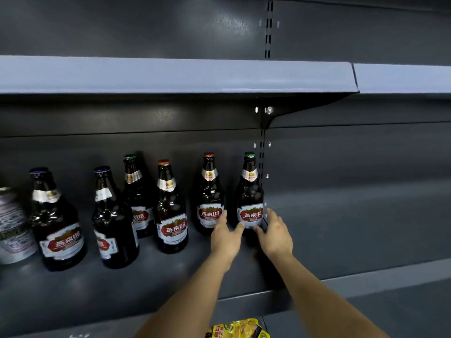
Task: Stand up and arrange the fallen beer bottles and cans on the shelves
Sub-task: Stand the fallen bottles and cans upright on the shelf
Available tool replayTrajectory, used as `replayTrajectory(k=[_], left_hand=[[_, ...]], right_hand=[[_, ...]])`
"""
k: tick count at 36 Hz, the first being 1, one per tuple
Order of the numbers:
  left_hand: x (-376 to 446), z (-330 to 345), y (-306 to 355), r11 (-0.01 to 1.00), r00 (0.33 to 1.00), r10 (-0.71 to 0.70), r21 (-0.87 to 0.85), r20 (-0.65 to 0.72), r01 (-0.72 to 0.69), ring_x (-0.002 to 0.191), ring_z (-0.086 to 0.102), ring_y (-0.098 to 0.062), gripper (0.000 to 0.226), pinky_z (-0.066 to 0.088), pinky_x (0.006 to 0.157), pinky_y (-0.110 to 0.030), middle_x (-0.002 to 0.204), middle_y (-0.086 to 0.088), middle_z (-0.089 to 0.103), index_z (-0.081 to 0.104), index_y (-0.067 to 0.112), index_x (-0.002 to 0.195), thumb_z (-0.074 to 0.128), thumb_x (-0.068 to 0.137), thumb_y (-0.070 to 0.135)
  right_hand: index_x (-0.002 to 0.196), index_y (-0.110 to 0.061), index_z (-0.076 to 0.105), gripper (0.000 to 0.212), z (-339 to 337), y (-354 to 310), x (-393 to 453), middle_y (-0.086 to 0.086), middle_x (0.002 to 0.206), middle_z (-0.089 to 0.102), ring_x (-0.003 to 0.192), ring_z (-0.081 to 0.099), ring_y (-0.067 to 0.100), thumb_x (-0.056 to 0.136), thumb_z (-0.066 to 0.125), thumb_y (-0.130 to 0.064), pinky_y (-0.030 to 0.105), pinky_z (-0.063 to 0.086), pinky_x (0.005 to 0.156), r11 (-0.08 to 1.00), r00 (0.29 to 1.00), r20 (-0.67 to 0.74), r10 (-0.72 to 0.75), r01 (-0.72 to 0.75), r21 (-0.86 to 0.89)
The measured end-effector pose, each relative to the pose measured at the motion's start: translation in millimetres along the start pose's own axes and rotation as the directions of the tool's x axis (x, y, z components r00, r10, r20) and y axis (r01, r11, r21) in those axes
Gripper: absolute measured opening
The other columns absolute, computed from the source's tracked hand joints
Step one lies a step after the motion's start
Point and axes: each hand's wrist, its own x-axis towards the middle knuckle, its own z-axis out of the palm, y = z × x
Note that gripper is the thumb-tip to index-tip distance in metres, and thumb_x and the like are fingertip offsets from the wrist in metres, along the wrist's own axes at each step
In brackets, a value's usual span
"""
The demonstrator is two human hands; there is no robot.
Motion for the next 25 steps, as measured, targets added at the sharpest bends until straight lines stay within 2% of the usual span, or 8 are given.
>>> replayTrajectory(k=[2,5,7,9,13,16,21,25], left_hand=[[7.2,7.0,-3.2,0.998,0.999,-0.034,-0.053,0.01,0.034,0.139,0.038,-0.024,0.067,0.039,0.111,-0.045,0.155,-0.005,0.034,0.025,0.021,0.153,0.058,0.096,0.033],[17.4,18.4,-9.5,0.994,0.997,-0.073,-0.075,0.036,0.075,0.135,0.042,-0.025,0.066,0.042,0.107,-0.047,0.152,-0.006,0.038,0.025,0.024,0.153,0.051,0.096,0.045],[19.2,22.5,-11.0,0.995,0.997,-0.07,-0.064,0.041,0.072,0.133,0.045,-0.024,0.065,0.044,0.105,-0.048,0.149,-0.005,0.042,0.026,0.026,0.152,0.049,0.096,0.049],[24.3,26.6,-14.3,0.997,0.997,-0.064,-0.043,0.039,0.066,0.129,0.049,-0.024,0.063,0.047,0.102,-0.048,0.144,-0.002,0.048,0.03,0.029,0.15,0.049,0.094,0.052],[48.3,35.6,-31.4,0.995,0.996,-0.083,-0.05,-0.024,0.082,0.119,0.057,-0.035,0.081,0.051,0.096,-0.051,0.125,-0.003,0.065,0.049,0.039,0.134,0.042,0.065,0.079],[65.4,42.8,-43.6,0.993,0.994,-0.098,-0.062,-0.045,0.095,0.117,0.057,-0.039,0.079,0.05,0.097,-0.053,0.12,-0.005,0.067,0.053,0.039,0.127,0.042,0.061,0.078],[55.3,42.2,-24.1,0.993,0.995,-0.089,-0.078,-0.041,0.086,0.115,0.061,-0.028,0.054,0.05,0.098,-0.046,0.123,0.0,0.065,0.049,0.035,0.137,0.048,0.088,0.057],[66.0,43.9,-27.9,0.991,0.995,-0.089,-0.101,-0.046,0.084,0.116,0.06,-0.029,0.061,0.05,0.098,-0.047,0.124,-0.001,0.065,0.05,0.035,0.136,0.044,0.082,0.063]], right_hand=[[0.147,-0.019,0.031,0.072,2.5,-1.6,9.5,0.004,0.136,0.05,0.12,0.053,0.023,0.088,0.068,-0.036,0.037,0.049,0.086,0.999,1.0,0.023,-0.008,0.007,0.048],[0.147,-0.017,0.029,0.075,5.2,-1.5,20.4,0.005,0.136,0.052,0.12,0.055,0.023,0.087,0.07,-0.033,0.041,0.05,0.092,0.996,1.0,0.025,0.001,-0.004,0.093],[0.146,-0.017,0.03,0.07,7.7,-0.6,22.2,0.003,0.131,0.056,0.117,0.058,0.022,0.088,0.069,-0.027,0.043,0.051,0.093,0.993,0.999,0.029,-0.026,0.022,0.115],[0.137,-0.018,0.04,0.056,9.8,1.4,23.8,-0.001,0.118,0.064,0.109,0.062,0.019,0.089,0.067,-0.021,0.04,0.053,0.088,0.988,0.997,0.032,-0.065,0.06,0.141],[0.128,-0.018,0.047,0.044,10.4,2.8,28.0,-0.002,0.111,0.065,0.102,0.063,0.016,0.089,0.067,-0.017,0.032,0.051,0.085,0.983,0.995,0.028,-0.095,0.09,0.159],[0.126,-0.017,0.048,0.04,12.9,2.8,32.6,0.001,0.112,0.065,0.1,0.062,0.017,0.09,0.065,-0.015,0.028,0.049,0.081,0.982,0.994,0.034,-0.106,0.099,0.16],[0.138,-0.015,0.042,0.053,17.5,2.2,38.9,0.003,0.121,0.063,0.108,0.061,0.019,0.091,0.065,-0.019,0.027,0.047,0.083,0.985,0.996,0.042,-0.079,0.072,0.155],[0.142,-0.017,0.038,0.058,20.8,0.5,45.1,0.003,0.125,0.062,0.111,0.06,0.019,0.09,0.065,-0.02,0.029,0.048,0.086,0.985,0.996,0.051,-0.07,0.061,0.16]])
